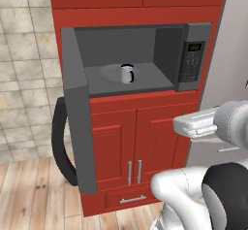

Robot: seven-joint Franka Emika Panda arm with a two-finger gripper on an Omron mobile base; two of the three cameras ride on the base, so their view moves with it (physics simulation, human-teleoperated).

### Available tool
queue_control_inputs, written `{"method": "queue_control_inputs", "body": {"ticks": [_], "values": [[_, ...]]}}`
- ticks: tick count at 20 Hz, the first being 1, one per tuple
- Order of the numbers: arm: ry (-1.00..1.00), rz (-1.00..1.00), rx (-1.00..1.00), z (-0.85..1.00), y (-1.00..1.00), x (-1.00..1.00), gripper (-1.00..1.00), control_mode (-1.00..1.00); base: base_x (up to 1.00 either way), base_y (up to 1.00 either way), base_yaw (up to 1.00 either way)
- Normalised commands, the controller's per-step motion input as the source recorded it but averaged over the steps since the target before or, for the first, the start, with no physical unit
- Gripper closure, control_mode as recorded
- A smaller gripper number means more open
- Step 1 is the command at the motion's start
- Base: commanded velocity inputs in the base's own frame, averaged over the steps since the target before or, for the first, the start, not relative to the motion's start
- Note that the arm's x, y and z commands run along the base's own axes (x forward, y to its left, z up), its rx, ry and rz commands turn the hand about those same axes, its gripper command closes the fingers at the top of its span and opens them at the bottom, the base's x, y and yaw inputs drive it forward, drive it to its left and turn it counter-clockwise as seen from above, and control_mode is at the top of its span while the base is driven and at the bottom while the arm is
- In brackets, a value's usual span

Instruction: Pick the mug from the counter and place it inside the microwave. Then close the microwave.

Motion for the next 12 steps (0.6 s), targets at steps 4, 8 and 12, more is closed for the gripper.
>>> {"method": "queue_control_inputs", "body": {"ticks": [4,8,12], "values": [[-0.08,-0.07,-0.01,0.18,0.0,-0.41,-1.0,-1.0,0.0,0.0,0.0],[-0.06,-0.07,-0.01,0.23,0.0,-0.47,-1.0,-1.0,0.0,0.0,0.0],[-0.03,-0.08,0.0,0.24,0.0,-0.46,-1.0,-1.0,0.0,0.0,0.0]]}}
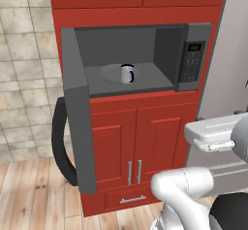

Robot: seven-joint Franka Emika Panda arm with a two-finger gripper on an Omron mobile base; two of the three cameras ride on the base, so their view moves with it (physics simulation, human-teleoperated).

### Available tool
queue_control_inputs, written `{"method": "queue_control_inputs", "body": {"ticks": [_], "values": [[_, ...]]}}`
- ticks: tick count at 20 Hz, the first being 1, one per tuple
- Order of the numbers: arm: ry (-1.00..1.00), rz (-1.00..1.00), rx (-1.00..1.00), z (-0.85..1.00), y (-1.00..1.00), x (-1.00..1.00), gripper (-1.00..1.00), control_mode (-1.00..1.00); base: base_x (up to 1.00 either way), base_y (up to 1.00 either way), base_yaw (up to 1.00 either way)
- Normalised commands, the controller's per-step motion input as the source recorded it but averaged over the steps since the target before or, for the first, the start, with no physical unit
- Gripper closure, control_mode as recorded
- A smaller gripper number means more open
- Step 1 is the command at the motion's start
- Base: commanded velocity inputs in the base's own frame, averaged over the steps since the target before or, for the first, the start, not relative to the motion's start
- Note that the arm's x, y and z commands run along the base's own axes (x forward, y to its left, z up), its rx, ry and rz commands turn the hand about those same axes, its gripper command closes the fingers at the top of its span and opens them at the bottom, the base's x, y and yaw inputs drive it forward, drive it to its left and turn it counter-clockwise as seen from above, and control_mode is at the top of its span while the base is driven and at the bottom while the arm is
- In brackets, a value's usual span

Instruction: Pick the mug from the counter and place it inside the microwave. Then close the microwave.

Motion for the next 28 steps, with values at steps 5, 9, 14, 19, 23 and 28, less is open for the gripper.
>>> {"method": "queue_control_inputs", "body": {"ticks": [5,9,14,19,23,28], "values": [[-0.01,-0.11,0.0,0.2,0.02,-0.45,-1.0,-1.0,0.0,0.0,0.0],[0.0,-0.13,-0.02,0.06,0.19,-0.21,-1.0,-1.0,0.0,0.0,0.0],[-0.02,-0.12,-0.01,0.0,0.09,-0.38,-1.0,-1.0,0.0,0.0,0.0],[-0.09,-0.06,-0.02,0.0,0.16,-0.43,-1.0,-1.0,0.0,0.0,0.0],[-0.16,-0.03,-0.03,0.02,0.31,-0.41,-1.0,-1.0,0.0,0.0,0.0],[-0.19,-0.02,-0.05,0.16,0.35,-0.35,-1.0,-1.0,0.0,0.0,0.0]]}}
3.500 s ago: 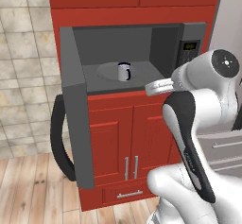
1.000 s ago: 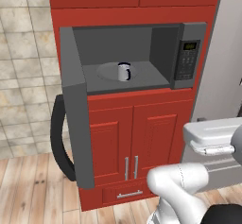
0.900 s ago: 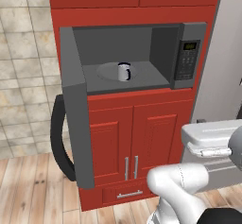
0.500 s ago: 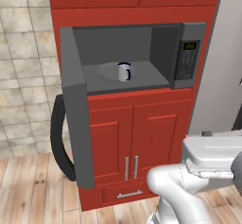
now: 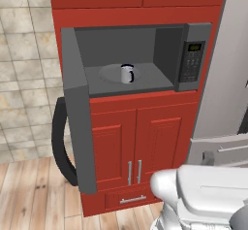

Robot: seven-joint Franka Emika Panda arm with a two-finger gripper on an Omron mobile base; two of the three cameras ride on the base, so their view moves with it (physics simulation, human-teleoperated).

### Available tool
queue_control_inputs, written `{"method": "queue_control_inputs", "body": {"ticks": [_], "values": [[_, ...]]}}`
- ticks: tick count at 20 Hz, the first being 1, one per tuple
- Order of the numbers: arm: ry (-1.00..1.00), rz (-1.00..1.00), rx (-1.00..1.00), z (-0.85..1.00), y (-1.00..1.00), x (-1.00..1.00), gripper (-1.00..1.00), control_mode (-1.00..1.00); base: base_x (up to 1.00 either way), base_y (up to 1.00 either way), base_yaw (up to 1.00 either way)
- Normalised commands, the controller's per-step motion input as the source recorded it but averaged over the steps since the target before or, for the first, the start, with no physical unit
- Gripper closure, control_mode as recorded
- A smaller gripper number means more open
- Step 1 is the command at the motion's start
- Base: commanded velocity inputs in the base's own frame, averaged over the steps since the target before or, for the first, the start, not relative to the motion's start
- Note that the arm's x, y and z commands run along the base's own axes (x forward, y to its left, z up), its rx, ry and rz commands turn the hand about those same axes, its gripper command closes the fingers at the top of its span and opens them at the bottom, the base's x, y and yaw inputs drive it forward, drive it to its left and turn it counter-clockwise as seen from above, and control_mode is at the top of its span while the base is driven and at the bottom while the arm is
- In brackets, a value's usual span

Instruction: Pick the mug from the counter and place it inside the microwave. Then close the microwave.

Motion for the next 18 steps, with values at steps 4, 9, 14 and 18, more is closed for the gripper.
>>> {"method": "queue_control_inputs", "body": {"ticks": [4,9,14,18], "values": [[-0.15,-0.04,-0.08,0.15,0.43,-0.21,-1.0,-1.0,0.0,0.0,0.0],[-0.08,-0.11,-0.11,0.01,0.53,-0.03,-1.0,-1.0,0.0,0.0,0.0],[0.0,-0.15,-0.11,0.0,0.53,0.06,-1.0,-1.0,0.0,0.0,0.0],[0.0,-0.09,-0.08,0.0,0.38,0.36,-1.0,-1.0,0.0,0.0,0.0]]}}
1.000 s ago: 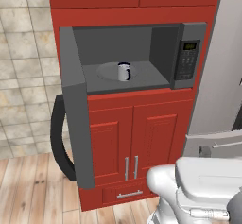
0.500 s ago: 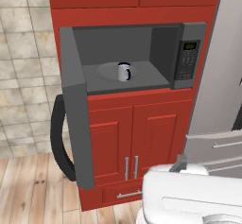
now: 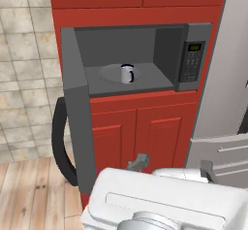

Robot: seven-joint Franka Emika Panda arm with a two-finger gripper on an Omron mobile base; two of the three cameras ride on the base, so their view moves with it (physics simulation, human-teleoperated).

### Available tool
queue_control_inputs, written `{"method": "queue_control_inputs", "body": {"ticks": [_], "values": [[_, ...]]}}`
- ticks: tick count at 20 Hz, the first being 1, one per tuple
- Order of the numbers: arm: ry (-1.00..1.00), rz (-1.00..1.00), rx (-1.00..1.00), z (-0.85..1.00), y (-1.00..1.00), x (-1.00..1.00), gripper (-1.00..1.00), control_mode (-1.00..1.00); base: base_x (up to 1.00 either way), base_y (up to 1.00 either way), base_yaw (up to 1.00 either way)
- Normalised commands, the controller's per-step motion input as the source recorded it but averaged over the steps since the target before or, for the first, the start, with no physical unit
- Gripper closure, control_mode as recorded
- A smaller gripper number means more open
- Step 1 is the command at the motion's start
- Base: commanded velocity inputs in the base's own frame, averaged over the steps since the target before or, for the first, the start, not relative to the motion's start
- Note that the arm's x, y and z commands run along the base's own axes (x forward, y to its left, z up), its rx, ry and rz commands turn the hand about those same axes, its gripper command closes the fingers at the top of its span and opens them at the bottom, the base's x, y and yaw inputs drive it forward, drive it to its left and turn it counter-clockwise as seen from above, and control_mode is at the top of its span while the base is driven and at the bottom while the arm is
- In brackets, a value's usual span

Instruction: Pick the mug from the counter and place it inside the microwave. Then close the microwave.

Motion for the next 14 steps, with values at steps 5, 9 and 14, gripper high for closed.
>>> {"method": "queue_control_inputs", "body": {"ticks": [5,9,14], "values": [[0.0,-0.1,-0.06,-0.14,0.34,0.49,-1.0,-1.0,0.0,0.0,0.0],[0.0,-0.12,-0.04,-0.34,0.39,0.49,-1.0,-1.0,0.0,0.0,0.0],[-0.02,-0.1,-0.01,-0.51,0.42,0.39,-1.0,-1.0,0.0,0.0,0.0]]}}
